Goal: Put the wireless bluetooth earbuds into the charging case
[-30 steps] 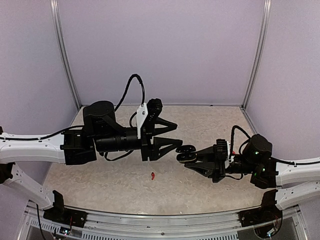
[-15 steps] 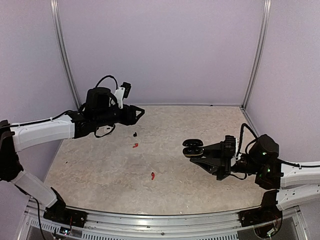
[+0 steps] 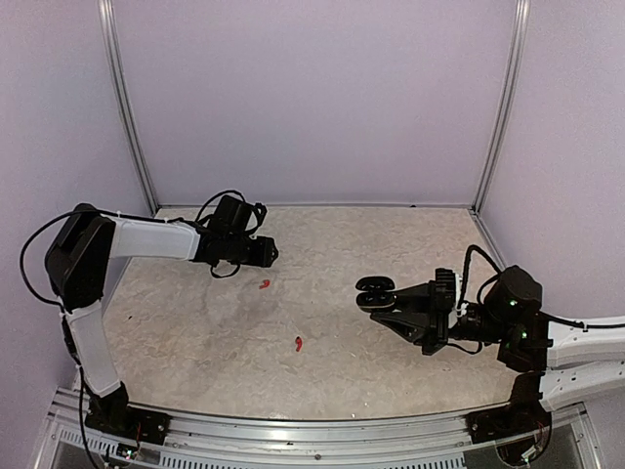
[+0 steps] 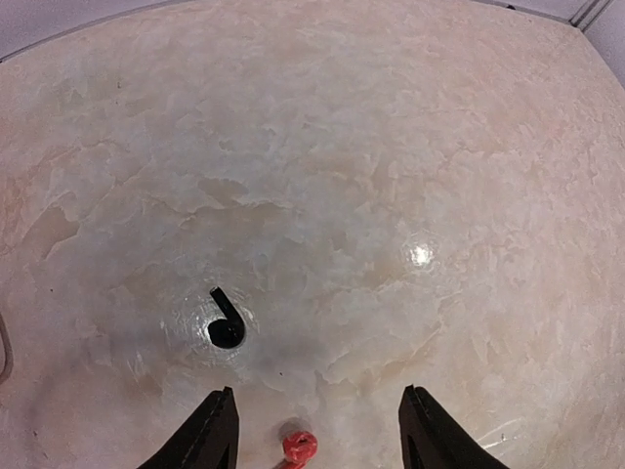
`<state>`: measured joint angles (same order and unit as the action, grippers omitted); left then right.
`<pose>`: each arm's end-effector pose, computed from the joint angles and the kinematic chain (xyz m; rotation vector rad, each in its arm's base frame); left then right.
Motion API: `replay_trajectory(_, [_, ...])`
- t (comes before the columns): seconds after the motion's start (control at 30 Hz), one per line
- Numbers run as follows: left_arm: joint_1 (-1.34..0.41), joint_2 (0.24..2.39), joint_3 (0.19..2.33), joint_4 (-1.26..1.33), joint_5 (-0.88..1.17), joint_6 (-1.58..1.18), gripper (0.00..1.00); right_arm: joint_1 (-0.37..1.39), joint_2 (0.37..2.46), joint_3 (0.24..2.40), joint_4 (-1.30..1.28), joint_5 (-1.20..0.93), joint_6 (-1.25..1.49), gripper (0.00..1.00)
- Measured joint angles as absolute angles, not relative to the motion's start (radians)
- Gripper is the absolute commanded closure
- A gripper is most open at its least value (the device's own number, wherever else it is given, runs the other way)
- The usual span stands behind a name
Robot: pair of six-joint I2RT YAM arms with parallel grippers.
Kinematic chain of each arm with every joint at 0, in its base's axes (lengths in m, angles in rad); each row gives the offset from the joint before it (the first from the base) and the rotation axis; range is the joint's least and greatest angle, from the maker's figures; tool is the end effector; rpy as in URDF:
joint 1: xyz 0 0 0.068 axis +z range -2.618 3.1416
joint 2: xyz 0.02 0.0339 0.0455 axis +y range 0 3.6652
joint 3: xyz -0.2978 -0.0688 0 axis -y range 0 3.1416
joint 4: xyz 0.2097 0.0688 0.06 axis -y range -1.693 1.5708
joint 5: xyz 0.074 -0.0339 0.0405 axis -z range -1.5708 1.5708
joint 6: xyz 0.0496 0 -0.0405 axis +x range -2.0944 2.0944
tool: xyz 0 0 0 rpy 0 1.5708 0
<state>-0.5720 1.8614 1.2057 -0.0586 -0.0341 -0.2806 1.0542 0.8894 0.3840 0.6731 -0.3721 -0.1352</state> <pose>0.3385 -0.2159 0.2376 0.3187 2.2958 -0.4015 0.0651 0.1510 0.3158 -1.0863 1.0261 1.0116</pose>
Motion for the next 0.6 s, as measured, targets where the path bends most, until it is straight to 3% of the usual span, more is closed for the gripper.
replay_trajectory(0.6, [-0.538,2.1,1.324,-0.09,-0.088,-0.313,0.52,1.048,0.89,0.378,0.671,-0.363,-0.133,1.0])
